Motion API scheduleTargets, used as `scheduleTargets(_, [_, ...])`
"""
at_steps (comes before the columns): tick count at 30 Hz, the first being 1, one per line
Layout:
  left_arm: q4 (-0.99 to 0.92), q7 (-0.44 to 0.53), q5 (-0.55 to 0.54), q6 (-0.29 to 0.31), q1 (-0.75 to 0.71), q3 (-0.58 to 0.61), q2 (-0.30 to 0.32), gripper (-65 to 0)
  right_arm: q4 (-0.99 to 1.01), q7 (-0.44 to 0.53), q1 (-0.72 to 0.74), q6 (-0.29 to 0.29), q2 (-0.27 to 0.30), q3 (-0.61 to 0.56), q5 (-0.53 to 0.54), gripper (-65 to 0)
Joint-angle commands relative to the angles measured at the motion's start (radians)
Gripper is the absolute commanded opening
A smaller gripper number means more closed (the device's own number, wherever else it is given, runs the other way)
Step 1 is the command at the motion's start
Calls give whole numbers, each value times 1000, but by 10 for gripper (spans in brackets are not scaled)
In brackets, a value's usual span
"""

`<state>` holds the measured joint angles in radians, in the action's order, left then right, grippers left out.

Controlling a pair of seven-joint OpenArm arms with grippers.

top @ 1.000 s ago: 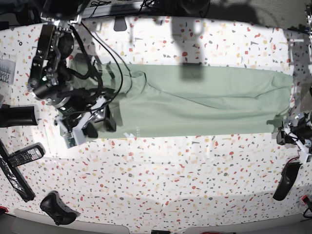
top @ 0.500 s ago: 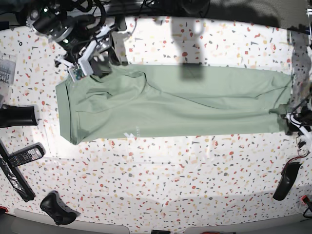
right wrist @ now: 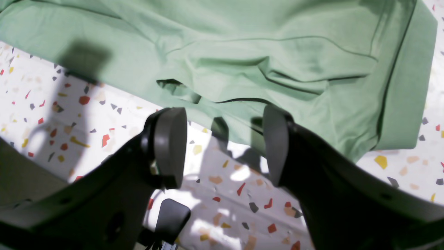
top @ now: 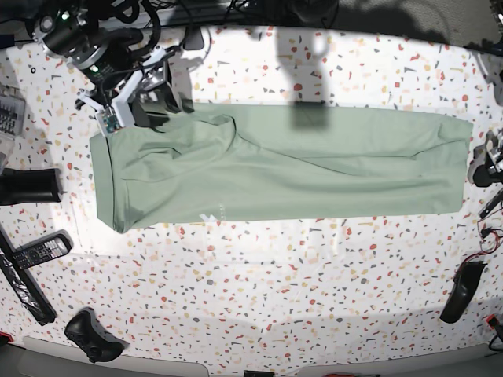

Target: Fold the T-shirt properly

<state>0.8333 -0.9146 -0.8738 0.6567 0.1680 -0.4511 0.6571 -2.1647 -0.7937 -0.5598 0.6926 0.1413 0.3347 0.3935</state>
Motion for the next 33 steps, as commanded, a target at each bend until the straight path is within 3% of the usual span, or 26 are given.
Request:
scheduleTargets(1, [-4, 11, -13, 20, 18, -6, 28, -362, -22, 23, 0, 6, 6, 3, 11, -312])
scheduleTargets(7, [-47, 11, 86, 32, 18, -6, 28, -354, -22, 23, 0, 6, 6, 3, 11, -312])
scheduleTargets(11, [-48, -166, -107, 41, 14, -6, 27, -354, -22, 22, 0, 6, 6, 3, 11, -312])
scheduleTargets(13, [-48, -201, -177, 41, 12, -6, 26, -354, -22, 22, 0, 6, 6, 3, 11, -312])
scheduleTargets(23, [-48, -195, -187, 41, 12, -5, -12, -354, -22, 19, 0, 6, 6, 3, 11, -312])
scheduleTargets(28, [-48, -294, -294, 41, 12, -5, -28, -354, -22, 19, 0, 6, 6, 3, 11, -312])
scheduleTargets(33, [-48, -286, -296, 41, 12, -5, -28, -354, -22, 19, 1, 6, 6, 3, 11, -312])
